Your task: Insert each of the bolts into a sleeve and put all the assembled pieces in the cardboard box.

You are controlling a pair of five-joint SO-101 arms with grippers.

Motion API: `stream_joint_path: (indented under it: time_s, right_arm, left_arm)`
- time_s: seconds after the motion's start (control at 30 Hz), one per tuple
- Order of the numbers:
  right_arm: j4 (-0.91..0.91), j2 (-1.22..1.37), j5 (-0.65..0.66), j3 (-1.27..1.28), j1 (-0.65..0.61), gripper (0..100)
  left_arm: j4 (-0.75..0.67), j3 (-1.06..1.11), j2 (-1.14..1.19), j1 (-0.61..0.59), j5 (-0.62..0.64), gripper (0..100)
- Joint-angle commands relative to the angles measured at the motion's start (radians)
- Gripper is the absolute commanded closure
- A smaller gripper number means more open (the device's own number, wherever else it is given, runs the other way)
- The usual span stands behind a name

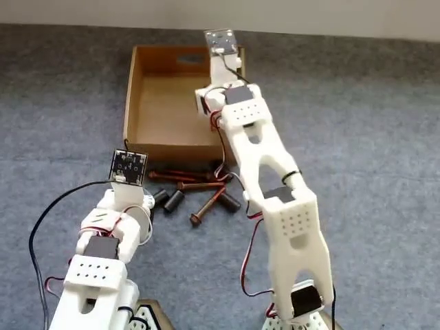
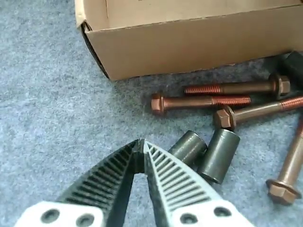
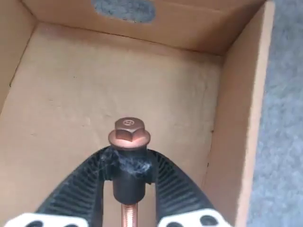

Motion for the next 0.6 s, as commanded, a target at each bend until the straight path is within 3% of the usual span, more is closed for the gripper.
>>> stream_joint_path:
  time_s: [0.0, 0.23, 0.57]
  right_arm:
    - [0.102, 0.035, -0.04, -0.182, 0.016, 99.2]
    - [0.318, 0.147, -0.037, -0.415, 0.019, 99.2]
    - [0.337, 0.26, -0.041, -0.487, -0.002, 99.2]
  left_arm:
    - [-0.017, -0.004, -0.013, 0.016, -0.003, 99]
    - [-0.017, -0.004, -0.013, 0.016, -0.003, 99]
    - [-0.017, -0.004, -0.013, 0.016, -0.003, 99]
